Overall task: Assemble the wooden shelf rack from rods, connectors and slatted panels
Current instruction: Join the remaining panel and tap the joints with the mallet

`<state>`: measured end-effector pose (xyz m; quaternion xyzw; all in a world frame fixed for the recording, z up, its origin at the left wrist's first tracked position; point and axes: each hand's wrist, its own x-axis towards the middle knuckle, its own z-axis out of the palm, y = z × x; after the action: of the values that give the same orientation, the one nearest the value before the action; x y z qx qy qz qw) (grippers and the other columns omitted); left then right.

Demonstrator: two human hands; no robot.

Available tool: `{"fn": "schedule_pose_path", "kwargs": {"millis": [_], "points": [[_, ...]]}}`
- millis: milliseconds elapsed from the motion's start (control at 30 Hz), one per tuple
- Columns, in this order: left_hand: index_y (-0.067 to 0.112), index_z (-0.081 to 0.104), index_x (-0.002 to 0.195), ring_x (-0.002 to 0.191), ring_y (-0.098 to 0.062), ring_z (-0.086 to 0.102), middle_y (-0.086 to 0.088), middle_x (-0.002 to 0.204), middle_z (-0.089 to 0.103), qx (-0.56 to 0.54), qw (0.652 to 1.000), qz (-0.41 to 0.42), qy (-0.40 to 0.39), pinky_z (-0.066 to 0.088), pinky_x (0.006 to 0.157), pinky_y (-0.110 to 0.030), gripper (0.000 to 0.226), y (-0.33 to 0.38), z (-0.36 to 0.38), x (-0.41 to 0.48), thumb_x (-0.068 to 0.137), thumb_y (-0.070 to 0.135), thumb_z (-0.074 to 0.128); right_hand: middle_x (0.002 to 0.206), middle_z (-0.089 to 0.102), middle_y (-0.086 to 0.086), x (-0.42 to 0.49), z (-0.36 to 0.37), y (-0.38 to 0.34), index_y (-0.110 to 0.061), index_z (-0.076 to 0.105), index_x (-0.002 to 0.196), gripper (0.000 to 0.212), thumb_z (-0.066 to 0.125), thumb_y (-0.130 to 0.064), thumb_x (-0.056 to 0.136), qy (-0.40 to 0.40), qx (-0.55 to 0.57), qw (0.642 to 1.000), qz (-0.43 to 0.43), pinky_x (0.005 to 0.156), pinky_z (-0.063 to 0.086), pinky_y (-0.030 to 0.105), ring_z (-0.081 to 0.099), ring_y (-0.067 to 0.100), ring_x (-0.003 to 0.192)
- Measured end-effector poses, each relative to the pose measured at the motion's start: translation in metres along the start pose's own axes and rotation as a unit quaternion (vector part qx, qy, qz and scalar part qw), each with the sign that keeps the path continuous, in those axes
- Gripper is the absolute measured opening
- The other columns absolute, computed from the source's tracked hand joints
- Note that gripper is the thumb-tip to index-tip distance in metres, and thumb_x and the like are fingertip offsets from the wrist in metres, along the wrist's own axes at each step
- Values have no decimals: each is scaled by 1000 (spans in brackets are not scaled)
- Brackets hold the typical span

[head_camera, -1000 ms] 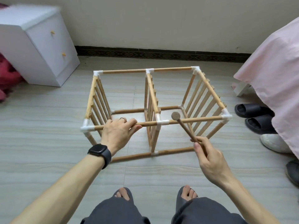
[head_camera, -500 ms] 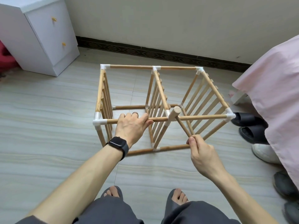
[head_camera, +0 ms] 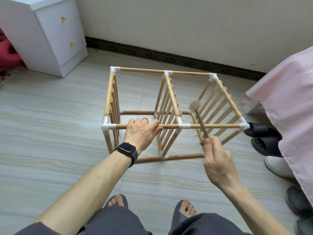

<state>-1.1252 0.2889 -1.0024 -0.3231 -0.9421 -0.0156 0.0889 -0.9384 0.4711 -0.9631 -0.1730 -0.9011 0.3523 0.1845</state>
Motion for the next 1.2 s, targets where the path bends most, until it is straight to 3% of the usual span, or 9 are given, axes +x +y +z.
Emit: {"fn": "schedule_pose_path", "kwargs": {"millis": [67, 167, 333, 433, 567, 733, 867, 1000, 1200], "points": [[28, 46, 110, 70, -21, 43, 3, 78, 44, -3, 1000, 3, -5, 31, 69, -36, 49, 0, -1, 0, 102, 61, 11, 50, 46, -2, -2, 1, -1, -27, 49, 91, 33, 28, -45, 108, 31, 26, 999, -4, 36, 29, 22, 41, 10, 38], [28, 46, 110, 70, -20, 44, 3, 78, 44, -9, 1000, 3, -7, 32, 69, -36, 49, 0, -1, -1, 102, 61, 10, 57, 55, 0, -1, 0, 0, -25, 50, 84, 36, 28, -40, 109, -123, -76, 987, 67, 47, 39, 36, 47, 11, 45], [28, 46, 108, 69, -20, 44, 3, 76, 44, -5, 1000, 4, -10, 34, 69, -36, 47, 0, 1, 0, 102, 61, 12, 53, 44, -1, -1, -8, -9, -21, 53, 87, 39, 29, -44, 107, 18, 80, 997, 1, 39, 30, 30, 37, 8, 42], [29, 46, 109, 69, -20, 43, 4, 77, 44, 2, 1000, 5, -10, 32, 68, -36, 46, 1, 0, 0, 103, 60, 12, 62, 55, 0, -2, -4, -7, -19, 49, 83, 39, 26, -37, 109, -128, -72, 985, 92, 55, 40, 34, 48, 10, 53], [29, 47, 109, 71, -21, 44, 3, 79, 46, -9, 1000, 8, -14, 31, 70, -37, 45, 0, 0, 1, 104, 58, 13, 53, 50, -9, 2, -12, -4, -20, 55, 76, 44, 31, -40, 107, -139, -41, 981, 129, 57, 38, 33, 47, 4, 53], [33, 49, 131, 114, -21, 51, 2, 122, 56, -177, 984, 23, -2, 38, 96, -40, 32, -17, -3, -13, 103, 46, 42, 57, 55, -12, 3, -3, -14, -25, 62, 85, 39, 35, -42, 106, -161, -2, 981, 111, 59, 36, 29, 49, 1, 55], [28, 39, 146, 131, -26, 42, -3, 150, 37, -218, 953, -99, 183, 39, 107, -50, 69, -58, -5, -63, 85, 32, 73, 68, 60, 7, 13, 20, -34, -17, 58, 87, 36, 43, -44, 104, -198, 10, 977, 78, 63, 44, 40, 51, 15, 60], [24, 13, 158, 147, -24, 24, -5, 163, 16, -276, 933, -213, 85, 28, 117, -45, 98, -100, 3, -94, 85, 39, 76, 72, 64, -2, 29, 48, -61, -24, 59, 81, 32, 43, -37, 105, -218, 21, 975, 32, 66, 44, 36, 57, 7, 67], [29, 54, 129, 120, -25, 56, -2, 127, 61, -385, 889, -244, -42, 47, 95, -40, 30, -108, 12, -81, 103, 42, 48, 63, 61, 3, 45, 82, -89, -32, 63, 90, 38, 32, -48, 105, -271, -37, 960, -68, 69, 51, 44, 61, 15, 66]]}}
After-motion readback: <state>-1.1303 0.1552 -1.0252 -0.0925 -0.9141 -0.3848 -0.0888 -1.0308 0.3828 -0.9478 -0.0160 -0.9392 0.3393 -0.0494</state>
